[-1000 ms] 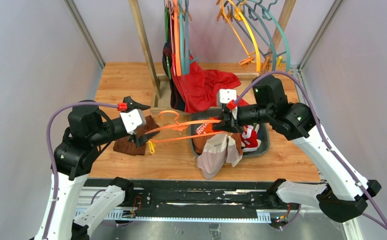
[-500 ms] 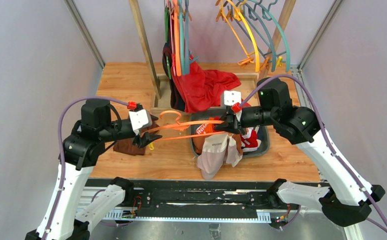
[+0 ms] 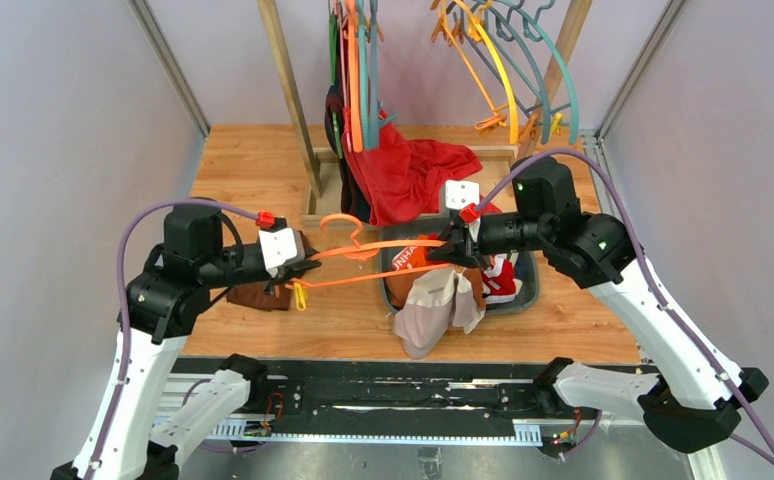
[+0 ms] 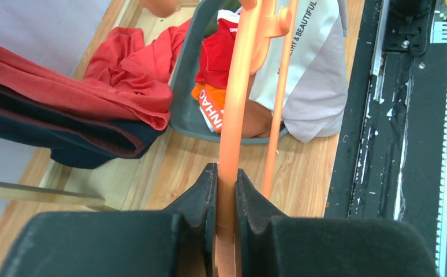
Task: Remove the underwear clipped to the hanger
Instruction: Remove the underwear from the hanger.
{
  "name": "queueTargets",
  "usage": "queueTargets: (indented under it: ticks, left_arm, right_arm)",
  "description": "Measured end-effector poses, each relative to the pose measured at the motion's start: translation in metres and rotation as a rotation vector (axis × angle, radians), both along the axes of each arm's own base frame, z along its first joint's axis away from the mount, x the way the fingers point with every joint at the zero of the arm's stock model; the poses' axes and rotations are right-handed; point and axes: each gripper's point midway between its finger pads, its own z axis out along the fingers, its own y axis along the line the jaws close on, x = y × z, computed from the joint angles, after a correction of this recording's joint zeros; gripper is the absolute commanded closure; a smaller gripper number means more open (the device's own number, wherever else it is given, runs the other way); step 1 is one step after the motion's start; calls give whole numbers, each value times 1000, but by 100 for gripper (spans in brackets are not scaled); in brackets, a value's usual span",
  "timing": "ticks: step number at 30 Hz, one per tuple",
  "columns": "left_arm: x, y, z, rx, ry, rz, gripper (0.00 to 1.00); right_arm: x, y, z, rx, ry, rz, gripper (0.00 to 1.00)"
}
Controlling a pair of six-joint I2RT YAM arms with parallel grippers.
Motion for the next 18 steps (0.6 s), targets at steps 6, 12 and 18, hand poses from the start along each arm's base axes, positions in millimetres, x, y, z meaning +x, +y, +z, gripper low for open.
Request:
queueTargets:
  ticks: [6, 12, 18]
  left_arm:
    - [-2, 2, 2, 8, -32, 0, 100]
    - [3, 13, 2, 37, -59, 78, 100]
    - [10, 29, 11, 74, -98, 173, 100]
  right_arm:
    - [1, 1, 0, 2, 3, -2, 74]
    - [7, 0, -1, -5, -19, -24, 52]
    - [14, -6, 14, -8, -75, -70, 51]
